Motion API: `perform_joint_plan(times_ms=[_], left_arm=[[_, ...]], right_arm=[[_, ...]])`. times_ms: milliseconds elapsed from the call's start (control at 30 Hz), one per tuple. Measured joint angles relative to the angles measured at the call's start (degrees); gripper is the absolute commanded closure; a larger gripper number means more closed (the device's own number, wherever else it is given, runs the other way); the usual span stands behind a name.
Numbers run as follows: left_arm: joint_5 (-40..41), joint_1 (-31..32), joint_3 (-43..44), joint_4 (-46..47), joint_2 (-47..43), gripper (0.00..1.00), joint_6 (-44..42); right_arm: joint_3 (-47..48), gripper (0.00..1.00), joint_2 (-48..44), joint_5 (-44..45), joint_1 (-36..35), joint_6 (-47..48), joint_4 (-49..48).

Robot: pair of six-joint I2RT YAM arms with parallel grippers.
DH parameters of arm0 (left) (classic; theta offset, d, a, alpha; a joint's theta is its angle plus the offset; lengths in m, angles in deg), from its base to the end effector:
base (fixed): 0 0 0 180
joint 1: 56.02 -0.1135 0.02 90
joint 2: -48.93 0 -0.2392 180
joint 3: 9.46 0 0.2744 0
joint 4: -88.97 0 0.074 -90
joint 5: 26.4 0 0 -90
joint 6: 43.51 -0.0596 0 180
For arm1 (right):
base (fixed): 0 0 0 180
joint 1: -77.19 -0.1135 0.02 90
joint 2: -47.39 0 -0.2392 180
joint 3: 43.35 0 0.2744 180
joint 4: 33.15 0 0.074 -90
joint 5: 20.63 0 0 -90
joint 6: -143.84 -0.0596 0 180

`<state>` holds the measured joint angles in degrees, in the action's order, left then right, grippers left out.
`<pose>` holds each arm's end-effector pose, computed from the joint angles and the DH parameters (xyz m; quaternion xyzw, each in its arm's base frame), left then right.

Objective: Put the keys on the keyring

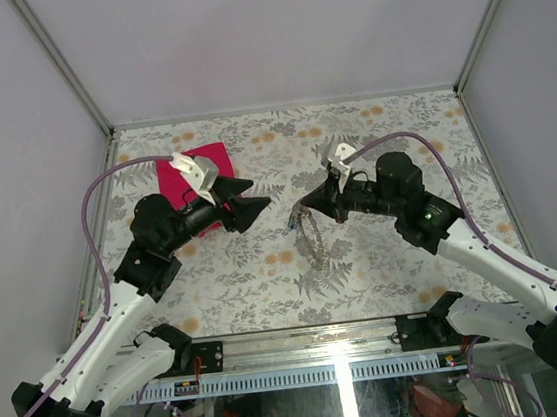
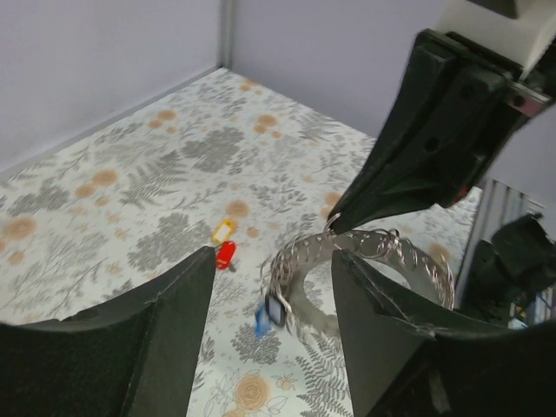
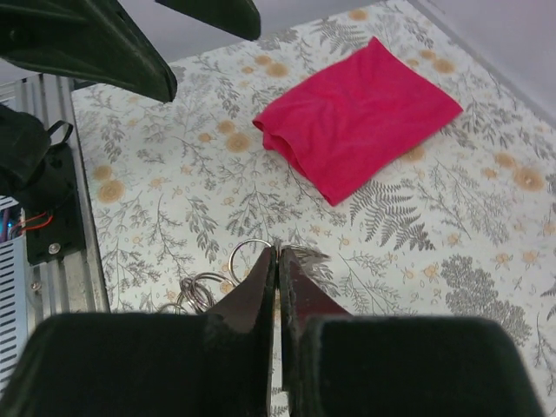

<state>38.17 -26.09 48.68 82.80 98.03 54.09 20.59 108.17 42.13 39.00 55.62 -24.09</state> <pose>0.2143 -0.1529 0.3438 0.2866 0.6287 -0.3710 0.6205 0.2217 0.2091 0.3243 -0.3949 0.6243 0.3695 0.5637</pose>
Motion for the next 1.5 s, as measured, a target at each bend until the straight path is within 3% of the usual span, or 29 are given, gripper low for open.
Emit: perform_joint_plan(times_ms=[433, 967, 1267, 1500], left_arm=[[-14.1, 0.0, -0.3, 8.2, -1.6, 0.54, -1.1], [-15.0, 0.1, -5.2, 14.8, -1.8, 0.54, -1.1], [-15.8, 3.7, -5.6, 19.8, -1.8, 0.55, -1.2], [-14.9, 6.1, -5.6, 21.0, -1.7, 0.65, -2.4]], right_arm=[[-7.5, 1.0, -7.0, -12.4, -0.1, 1.0, -14.4], [-9.6, 1.0, -7.1, -16.0, -1.0, -11.5, -34.6], [-9.6, 1.0, -7.0, -15.9, -2.2, -12.4, -36.3], [-9.6, 1.0, -6.9, -15.9, -2.8, -12.5, -36.6]])
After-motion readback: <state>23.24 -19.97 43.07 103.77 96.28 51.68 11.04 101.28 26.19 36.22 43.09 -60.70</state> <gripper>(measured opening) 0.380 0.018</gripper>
